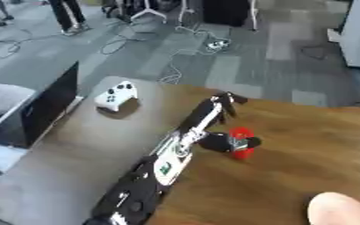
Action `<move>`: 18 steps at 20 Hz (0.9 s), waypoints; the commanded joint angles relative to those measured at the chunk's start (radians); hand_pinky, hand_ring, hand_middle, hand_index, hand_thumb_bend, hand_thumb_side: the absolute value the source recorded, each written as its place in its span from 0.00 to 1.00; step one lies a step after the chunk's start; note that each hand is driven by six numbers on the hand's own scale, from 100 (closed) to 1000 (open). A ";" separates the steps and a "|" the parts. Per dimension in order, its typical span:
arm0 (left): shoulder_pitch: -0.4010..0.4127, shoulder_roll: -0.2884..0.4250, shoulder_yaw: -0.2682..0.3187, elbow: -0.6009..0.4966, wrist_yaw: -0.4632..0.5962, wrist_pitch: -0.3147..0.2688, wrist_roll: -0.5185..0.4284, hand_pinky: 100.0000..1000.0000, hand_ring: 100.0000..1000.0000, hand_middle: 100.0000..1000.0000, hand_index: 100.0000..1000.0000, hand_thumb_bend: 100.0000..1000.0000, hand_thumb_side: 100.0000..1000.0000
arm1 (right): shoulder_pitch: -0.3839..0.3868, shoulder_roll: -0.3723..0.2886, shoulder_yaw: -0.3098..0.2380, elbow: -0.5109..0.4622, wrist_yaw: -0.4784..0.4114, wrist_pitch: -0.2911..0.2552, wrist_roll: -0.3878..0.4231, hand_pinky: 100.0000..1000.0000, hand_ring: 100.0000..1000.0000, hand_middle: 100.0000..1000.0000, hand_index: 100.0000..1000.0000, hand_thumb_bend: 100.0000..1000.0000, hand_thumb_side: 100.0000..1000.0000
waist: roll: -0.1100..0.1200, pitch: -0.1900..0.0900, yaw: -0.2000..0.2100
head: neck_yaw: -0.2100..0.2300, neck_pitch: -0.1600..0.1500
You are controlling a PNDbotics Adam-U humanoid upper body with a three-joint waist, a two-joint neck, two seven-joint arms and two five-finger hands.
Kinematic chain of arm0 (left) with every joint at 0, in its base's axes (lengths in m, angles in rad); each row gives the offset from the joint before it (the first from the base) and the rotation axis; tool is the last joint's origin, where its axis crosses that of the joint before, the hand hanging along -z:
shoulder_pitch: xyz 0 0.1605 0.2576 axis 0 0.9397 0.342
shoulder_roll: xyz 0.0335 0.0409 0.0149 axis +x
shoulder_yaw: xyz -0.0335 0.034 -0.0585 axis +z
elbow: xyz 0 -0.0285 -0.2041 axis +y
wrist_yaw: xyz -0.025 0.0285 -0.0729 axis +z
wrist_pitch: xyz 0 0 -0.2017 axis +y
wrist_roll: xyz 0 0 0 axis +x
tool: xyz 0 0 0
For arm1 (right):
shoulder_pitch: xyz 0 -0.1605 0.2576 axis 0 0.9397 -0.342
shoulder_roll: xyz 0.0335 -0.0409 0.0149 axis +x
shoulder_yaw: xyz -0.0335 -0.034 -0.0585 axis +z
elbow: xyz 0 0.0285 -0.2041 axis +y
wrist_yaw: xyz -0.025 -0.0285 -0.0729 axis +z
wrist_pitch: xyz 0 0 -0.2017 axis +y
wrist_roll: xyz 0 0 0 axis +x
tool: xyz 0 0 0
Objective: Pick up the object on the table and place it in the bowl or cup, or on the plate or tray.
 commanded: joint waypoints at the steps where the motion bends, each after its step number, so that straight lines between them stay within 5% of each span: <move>1: -0.045 0.013 0.022 0.040 -0.079 -0.020 -0.003 0.37 0.59 0.70 0.81 0.67 0.59 | -0.006 -0.009 0.004 -0.015 -0.004 -0.003 0.008 0.55 0.68 0.55 0.98 0.00 0.96 | 0.001 -0.012 -0.006 | 0.006 -0.015; 9: -0.115 0.037 0.032 0.108 -0.234 -0.069 -0.015 0.42 0.61 0.70 0.81 0.72 0.61 | -0.010 -0.007 0.012 -0.017 0.001 -0.009 0.019 0.55 0.67 0.55 0.98 0.00 0.98 | 0.002 0.002 -0.026 | 0.015 -0.021; 18: -0.118 0.015 0.038 0.137 -0.265 -0.096 -0.009 0.42 0.61 0.70 0.81 0.70 0.64 | -0.025 -0.001 0.024 -0.031 -0.004 -0.023 0.039 0.55 0.67 0.55 0.98 0.00 1.00 | -0.005 0.029 -0.051 | 0.028 -0.041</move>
